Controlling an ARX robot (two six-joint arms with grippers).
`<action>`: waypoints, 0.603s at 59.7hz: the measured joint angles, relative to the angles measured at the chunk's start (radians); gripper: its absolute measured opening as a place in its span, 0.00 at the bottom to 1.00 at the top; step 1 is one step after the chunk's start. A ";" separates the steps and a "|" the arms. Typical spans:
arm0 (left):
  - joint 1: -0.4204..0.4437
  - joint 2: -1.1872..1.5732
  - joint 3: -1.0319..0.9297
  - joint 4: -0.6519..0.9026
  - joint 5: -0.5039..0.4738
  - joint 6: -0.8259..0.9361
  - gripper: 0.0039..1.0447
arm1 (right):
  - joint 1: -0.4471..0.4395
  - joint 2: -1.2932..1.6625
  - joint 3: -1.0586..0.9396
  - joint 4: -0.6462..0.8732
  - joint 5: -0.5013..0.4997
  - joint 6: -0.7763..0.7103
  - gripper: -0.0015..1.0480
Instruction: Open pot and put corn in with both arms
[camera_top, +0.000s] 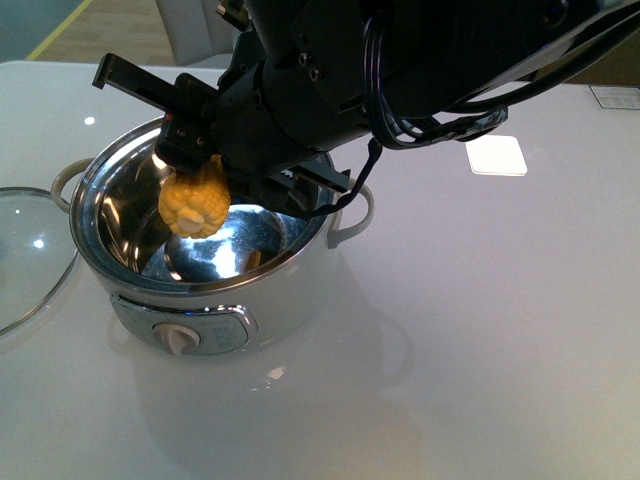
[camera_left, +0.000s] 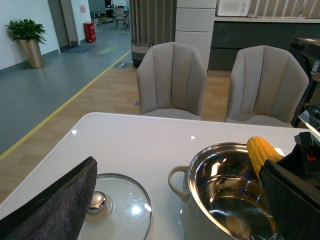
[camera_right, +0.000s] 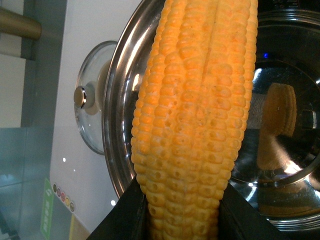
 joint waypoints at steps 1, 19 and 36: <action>0.000 0.000 0.000 0.000 0.000 0.000 0.94 | 0.001 0.002 0.000 0.000 0.000 -0.001 0.26; 0.000 0.000 0.000 0.000 0.000 0.000 0.94 | 0.000 0.010 0.000 0.003 -0.003 0.002 0.76; 0.000 0.000 0.000 0.000 0.000 0.000 0.94 | -0.037 -0.014 -0.050 0.036 -0.002 0.022 0.92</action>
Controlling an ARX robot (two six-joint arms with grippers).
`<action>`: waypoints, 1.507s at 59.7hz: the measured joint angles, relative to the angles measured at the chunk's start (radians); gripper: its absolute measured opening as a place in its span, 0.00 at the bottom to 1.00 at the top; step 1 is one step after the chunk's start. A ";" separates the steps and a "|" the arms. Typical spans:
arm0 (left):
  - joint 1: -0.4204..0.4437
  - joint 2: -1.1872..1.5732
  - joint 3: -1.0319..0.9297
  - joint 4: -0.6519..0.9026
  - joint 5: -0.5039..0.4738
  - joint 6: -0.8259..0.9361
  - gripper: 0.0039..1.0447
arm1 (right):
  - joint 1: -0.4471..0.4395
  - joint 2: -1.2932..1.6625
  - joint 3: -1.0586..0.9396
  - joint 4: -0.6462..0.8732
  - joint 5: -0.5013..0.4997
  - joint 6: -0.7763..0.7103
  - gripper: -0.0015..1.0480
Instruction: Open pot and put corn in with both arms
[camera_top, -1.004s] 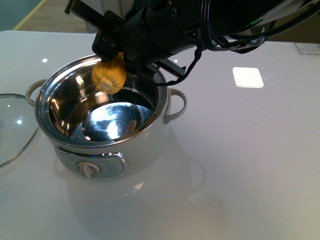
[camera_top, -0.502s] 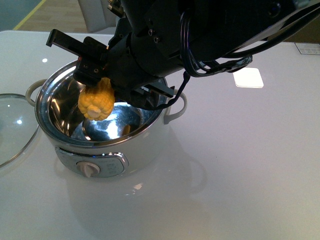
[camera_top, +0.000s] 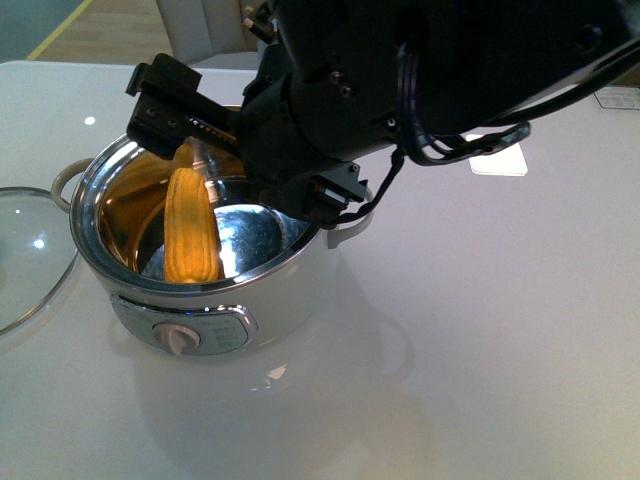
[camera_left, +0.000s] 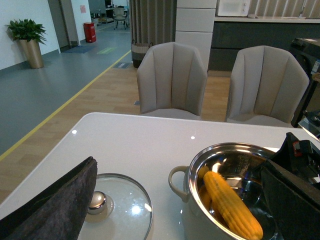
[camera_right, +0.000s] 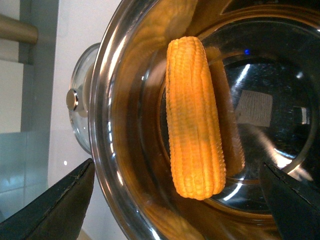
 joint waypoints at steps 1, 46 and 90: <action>0.000 0.000 0.000 0.000 0.000 0.000 0.94 | -0.003 -0.003 -0.005 0.003 0.000 0.002 0.92; 0.000 0.000 0.000 0.000 0.000 0.000 0.94 | -0.402 -0.925 -0.627 -0.055 0.348 -0.428 0.92; 0.000 0.000 0.000 0.000 0.000 0.000 0.94 | -0.469 -1.394 -1.001 0.280 0.365 -0.727 0.50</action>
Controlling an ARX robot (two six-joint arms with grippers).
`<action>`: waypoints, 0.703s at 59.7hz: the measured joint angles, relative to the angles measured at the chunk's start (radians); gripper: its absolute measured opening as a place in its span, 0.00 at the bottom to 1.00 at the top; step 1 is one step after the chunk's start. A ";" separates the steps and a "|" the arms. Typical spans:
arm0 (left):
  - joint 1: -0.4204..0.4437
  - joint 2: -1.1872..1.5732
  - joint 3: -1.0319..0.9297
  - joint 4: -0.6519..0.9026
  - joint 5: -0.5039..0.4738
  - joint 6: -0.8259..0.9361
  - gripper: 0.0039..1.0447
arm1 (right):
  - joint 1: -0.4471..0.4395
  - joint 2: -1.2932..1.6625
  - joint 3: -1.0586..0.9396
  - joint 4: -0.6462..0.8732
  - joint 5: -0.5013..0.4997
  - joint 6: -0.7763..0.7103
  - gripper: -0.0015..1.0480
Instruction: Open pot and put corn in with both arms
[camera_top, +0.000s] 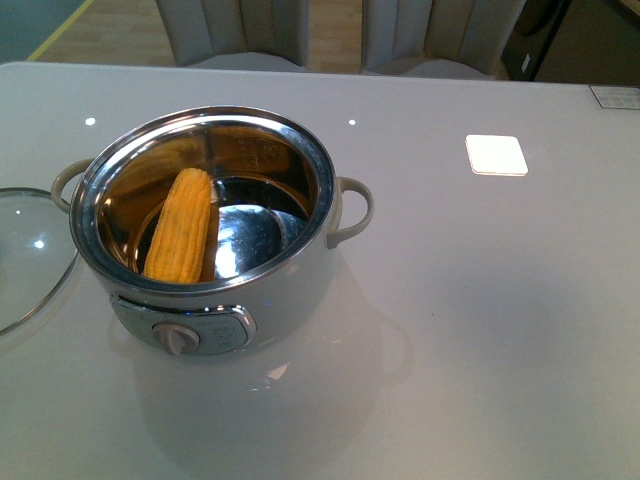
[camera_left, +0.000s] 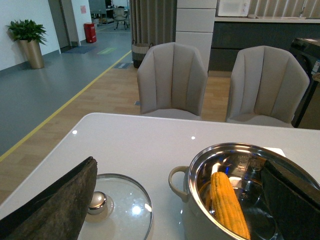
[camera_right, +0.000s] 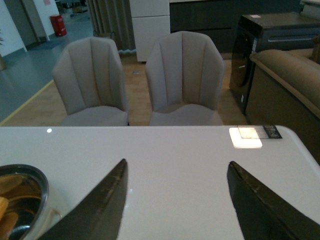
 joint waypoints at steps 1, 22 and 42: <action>0.000 0.000 0.000 0.000 0.000 0.000 0.94 | -0.003 -0.005 -0.005 0.000 -0.003 -0.002 0.48; 0.000 0.000 0.000 0.000 0.000 0.000 0.94 | -0.130 -0.167 -0.117 -0.056 -0.151 -0.035 0.02; 0.000 0.000 0.000 0.000 0.000 0.000 0.94 | -0.171 -0.316 -0.169 -0.148 -0.165 -0.035 0.02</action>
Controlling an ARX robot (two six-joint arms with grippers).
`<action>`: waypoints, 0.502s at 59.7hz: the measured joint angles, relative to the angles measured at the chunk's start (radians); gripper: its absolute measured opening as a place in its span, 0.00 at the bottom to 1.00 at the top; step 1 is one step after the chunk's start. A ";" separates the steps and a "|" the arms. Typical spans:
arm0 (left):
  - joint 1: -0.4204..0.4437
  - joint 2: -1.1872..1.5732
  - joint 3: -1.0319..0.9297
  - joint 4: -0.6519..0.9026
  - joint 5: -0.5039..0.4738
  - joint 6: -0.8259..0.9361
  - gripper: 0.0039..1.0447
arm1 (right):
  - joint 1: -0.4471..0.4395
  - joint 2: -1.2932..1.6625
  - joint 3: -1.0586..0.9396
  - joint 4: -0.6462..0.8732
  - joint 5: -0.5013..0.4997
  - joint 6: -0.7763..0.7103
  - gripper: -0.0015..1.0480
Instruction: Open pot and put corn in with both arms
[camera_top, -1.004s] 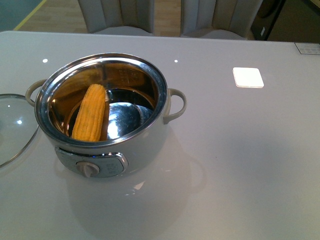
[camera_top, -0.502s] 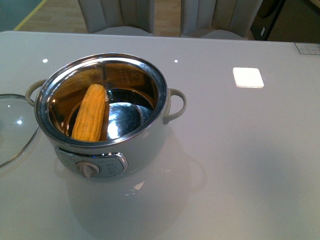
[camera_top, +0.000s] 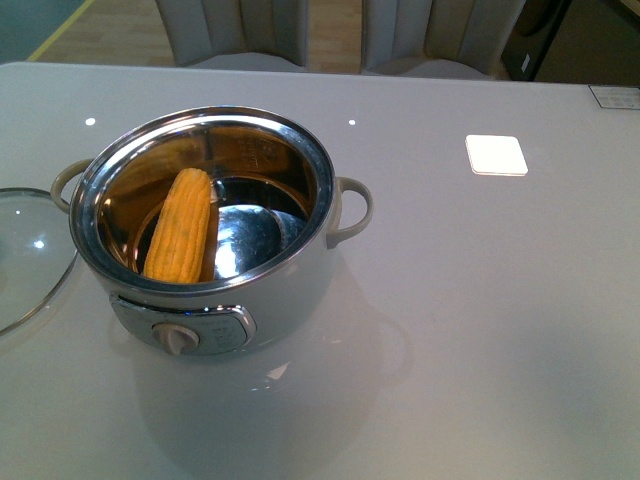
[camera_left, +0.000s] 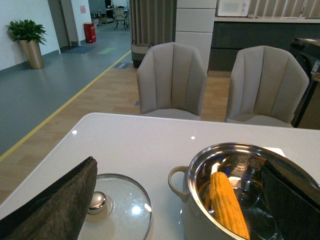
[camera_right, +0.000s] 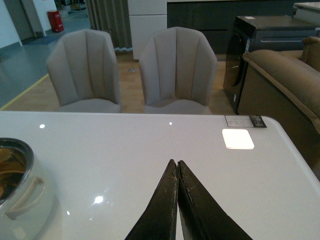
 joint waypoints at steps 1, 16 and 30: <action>0.000 0.000 0.000 0.000 0.000 0.000 0.94 | 0.000 -0.010 -0.003 -0.007 0.000 0.000 0.02; 0.000 0.000 0.000 0.000 0.000 0.000 0.94 | 0.000 -0.101 -0.027 -0.050 -0.001 0.000 0.02; 0.000 0.000 0.000 0.000 0.000 0.000 0.94 | 0.000 -0.171 -0.027 -0.121 0.000 0.000 0.02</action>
